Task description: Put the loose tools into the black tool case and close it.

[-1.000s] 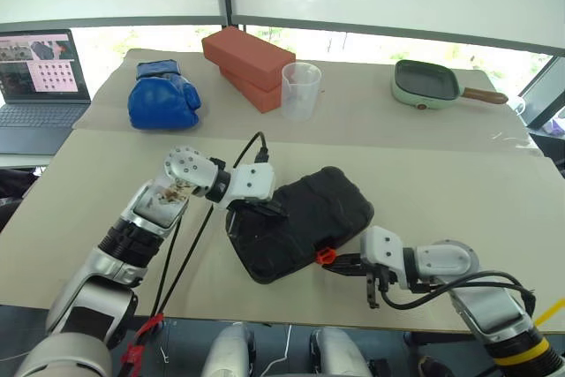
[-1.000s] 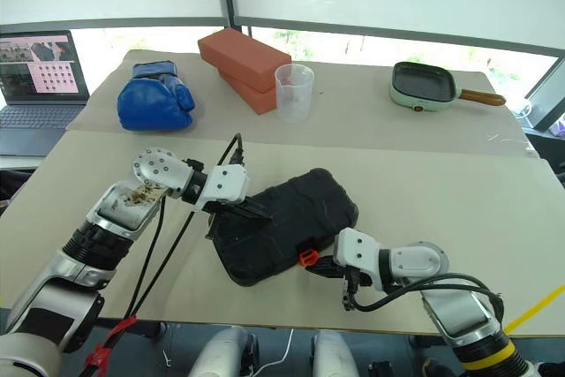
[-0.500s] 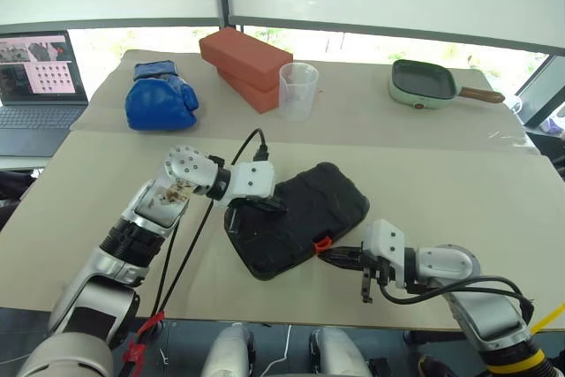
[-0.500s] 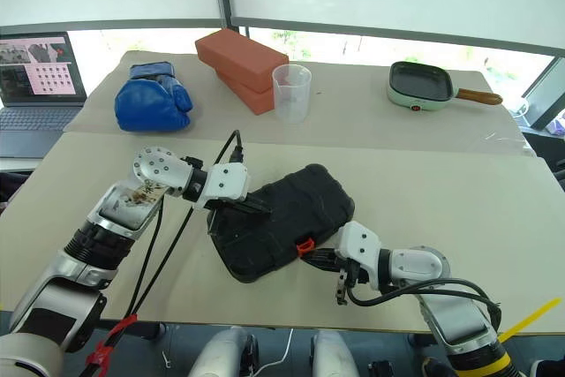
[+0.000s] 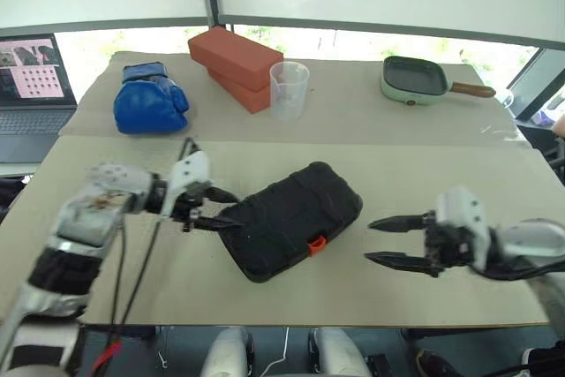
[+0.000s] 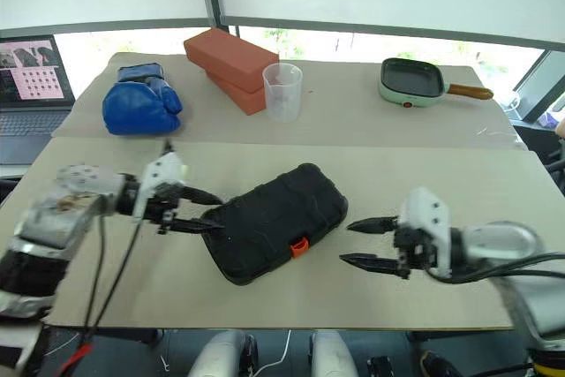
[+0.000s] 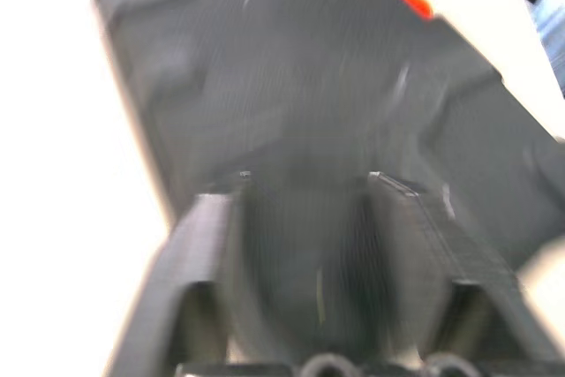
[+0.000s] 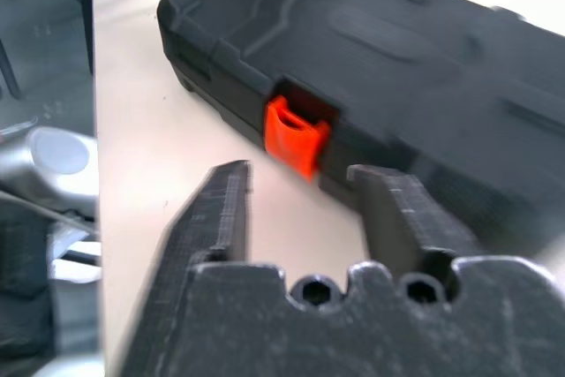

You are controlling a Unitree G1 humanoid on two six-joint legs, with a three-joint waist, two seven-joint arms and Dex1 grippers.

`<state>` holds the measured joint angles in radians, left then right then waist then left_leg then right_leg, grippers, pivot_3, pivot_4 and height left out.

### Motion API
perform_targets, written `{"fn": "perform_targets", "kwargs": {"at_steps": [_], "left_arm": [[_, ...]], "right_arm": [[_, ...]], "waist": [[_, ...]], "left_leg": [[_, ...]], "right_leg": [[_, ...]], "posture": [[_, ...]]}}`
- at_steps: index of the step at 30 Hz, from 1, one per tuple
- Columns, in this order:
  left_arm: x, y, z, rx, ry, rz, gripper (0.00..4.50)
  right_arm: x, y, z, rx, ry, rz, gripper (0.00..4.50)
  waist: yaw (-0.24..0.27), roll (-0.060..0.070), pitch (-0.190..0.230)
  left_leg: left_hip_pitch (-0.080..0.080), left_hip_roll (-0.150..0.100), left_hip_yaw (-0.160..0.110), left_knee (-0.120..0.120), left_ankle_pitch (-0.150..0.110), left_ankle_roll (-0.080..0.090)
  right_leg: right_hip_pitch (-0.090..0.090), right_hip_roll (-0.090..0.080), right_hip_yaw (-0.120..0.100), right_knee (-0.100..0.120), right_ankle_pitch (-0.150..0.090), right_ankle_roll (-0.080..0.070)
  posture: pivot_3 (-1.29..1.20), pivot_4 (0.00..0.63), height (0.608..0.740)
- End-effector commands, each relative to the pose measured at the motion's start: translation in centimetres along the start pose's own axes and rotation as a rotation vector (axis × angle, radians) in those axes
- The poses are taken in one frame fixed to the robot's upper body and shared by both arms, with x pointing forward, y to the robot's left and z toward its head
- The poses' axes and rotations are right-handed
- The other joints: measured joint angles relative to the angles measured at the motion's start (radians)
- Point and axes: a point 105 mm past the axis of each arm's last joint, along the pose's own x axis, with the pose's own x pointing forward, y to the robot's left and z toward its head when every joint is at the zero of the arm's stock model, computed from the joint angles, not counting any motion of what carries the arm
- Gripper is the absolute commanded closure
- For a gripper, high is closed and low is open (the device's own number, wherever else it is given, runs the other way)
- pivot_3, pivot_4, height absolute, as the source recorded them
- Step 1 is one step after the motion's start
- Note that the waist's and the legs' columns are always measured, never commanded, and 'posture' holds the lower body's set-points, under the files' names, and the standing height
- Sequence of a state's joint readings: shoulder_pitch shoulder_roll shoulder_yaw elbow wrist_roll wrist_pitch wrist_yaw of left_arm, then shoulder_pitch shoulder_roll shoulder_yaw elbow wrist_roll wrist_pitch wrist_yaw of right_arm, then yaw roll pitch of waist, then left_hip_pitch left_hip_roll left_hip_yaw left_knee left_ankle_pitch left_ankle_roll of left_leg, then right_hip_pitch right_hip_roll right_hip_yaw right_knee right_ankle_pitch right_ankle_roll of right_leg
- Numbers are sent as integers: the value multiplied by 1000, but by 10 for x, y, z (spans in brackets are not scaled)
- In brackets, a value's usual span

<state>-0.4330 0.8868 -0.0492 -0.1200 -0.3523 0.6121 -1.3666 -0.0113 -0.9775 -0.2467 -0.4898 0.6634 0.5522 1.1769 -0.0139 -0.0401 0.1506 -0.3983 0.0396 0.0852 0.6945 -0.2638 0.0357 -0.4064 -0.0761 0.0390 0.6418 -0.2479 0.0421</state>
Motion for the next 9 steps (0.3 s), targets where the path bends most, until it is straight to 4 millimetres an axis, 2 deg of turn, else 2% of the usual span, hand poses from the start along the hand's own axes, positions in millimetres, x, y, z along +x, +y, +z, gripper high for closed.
{"fn": "perform_targets", "kwargs": {"at_steps": [1, 2, 4, 9], "left_arm": [[-65, -9, 8, -104, -45, 142, 192], [-80, -11, 5, -136, -51, 199, 0], [-97, -16, 2, -167, -58, 265, 0], [-108, -31, -6, -177, -59, 302, 0]], "right_arm": [[-49, -14, 22, 61, -4, -9, 335], [-58, -16, 21, 82, 14, -4, 24], [-68, -18, 17, 110, 39, 8, 24], [-72, -24, 13, 124, 44, 13, 24]], "waist": [[-4, 0, 3], [-4, 0, 4], [2, 0, 4], [21, 1, 5]], "left_leg": [[-1, 0, 1, 0, 0, 0], [-2, 1, 2, 0, 0, 0], [-2, 1, 2, -1, 0, 0], [-1, 2, 3, -1, 0, 0]], "right_leg": [[-2, 0, 1, 0, 0, 0], [-3, -1, 1, 0, 0, 0], [-3, -1, 0, -2, 0, 0], [-2, -2, -2, -4, 0, -1]], "posture": [[0, 150, 738], [0, 150, 738], [0, 150, 738], [0, 150, 738]]}}
